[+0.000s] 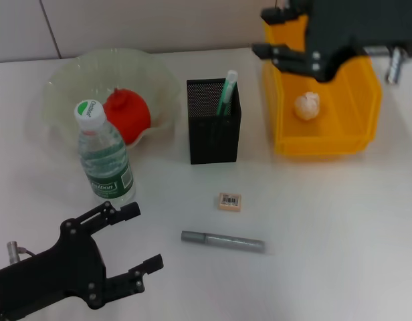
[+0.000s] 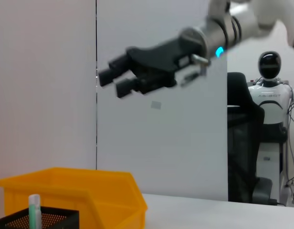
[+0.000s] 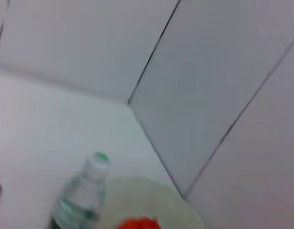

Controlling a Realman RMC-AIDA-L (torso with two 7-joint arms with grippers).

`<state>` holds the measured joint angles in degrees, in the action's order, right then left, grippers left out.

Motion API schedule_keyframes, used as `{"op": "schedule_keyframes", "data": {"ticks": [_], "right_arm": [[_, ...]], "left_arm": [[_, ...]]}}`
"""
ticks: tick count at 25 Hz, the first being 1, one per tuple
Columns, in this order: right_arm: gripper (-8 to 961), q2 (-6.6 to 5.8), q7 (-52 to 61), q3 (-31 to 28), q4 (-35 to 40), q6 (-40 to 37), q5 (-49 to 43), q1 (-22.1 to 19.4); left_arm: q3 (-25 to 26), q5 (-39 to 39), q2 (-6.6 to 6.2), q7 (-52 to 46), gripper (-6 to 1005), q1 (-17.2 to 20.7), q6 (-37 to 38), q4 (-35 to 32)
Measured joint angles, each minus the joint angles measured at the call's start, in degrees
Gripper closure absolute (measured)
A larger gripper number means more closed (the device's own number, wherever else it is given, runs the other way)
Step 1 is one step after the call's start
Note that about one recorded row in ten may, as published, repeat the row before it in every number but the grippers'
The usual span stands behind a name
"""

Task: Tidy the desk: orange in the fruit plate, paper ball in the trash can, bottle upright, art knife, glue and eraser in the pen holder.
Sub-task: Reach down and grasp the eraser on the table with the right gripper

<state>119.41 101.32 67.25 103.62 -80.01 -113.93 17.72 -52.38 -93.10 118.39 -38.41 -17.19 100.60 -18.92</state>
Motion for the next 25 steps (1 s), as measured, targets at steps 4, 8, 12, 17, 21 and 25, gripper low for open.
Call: {"op": "schedule_keyframes", "data": {"ticks": [4, 8, 12, 17, 21, 25], "right_arm": [[479, 0.13, -5.69, -0.79, -9.45, 1.30, 13.99, -7.06], [456, -0.07, -12.57, -1.29, -20.58, 0.24, 27.17, -11.42], [290, -0.08, -12.96, -4.11, -26.26, -3.87, 30.11, -12.29], [203, -0.19, -6.46, -5.14, -25.68, -5.44, 22.24, -12.35], [180, -0.26, 5.19, -4.32, -15.15, -8.76, 7.73, -9.93], [179, -0.32, 18.37, -4.35, -4.36, -17.65, -5.44, -2.01]], "left_arm": [[0.08, 0.02, -0.04, 0.00, 194, -0.03, 0.41, -0.21], [0.66, 0.03, -0.08, 0.02, 194, -0.11, 0.22, -0.21], [0.91, 0.04, -0.03, 0.09, 194, -0.22, 0.14, -0.22], [0.91, 0.03, -0.07, -0.28, 194, -0.30, 0.00, -0.20], [0.89, 0.02, -0.14, -0.52, 194, -0.28, -0.05, 0.04], [0.88, -0.16, -0.17, -0.63, 194, -0.11, -0.07, 0.06]]}}
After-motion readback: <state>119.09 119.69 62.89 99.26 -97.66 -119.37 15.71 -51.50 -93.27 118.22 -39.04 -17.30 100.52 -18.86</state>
